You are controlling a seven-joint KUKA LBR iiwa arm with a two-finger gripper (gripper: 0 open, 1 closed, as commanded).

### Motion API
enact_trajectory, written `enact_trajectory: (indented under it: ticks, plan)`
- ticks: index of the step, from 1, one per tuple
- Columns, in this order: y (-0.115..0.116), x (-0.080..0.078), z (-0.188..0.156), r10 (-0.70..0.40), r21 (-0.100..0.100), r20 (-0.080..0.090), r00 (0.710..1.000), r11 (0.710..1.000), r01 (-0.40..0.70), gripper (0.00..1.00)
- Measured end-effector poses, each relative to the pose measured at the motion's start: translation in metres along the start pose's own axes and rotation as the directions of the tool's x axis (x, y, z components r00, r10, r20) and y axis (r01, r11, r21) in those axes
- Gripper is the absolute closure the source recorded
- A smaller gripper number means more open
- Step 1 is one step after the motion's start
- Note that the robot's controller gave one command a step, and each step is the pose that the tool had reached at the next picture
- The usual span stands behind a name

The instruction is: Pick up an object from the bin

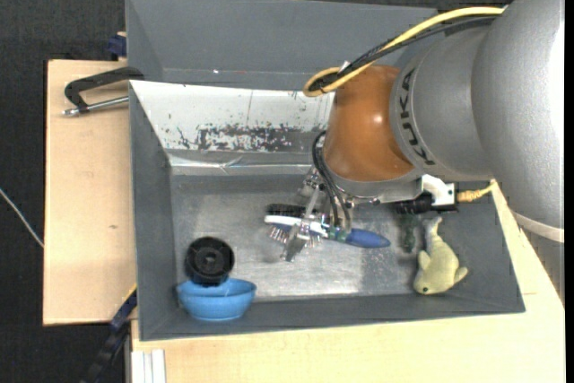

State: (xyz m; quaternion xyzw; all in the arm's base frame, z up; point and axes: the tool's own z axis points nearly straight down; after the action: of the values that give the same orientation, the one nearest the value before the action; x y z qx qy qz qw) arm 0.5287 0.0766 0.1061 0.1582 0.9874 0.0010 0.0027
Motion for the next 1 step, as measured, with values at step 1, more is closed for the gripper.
enact_trajectory:
  ticks: [1]
  plan:
    - [-0.0067, -0.014, 0.0345, 0.125, 0.0, -0.004, 0.992, 0.992, -0.125, 0.0]
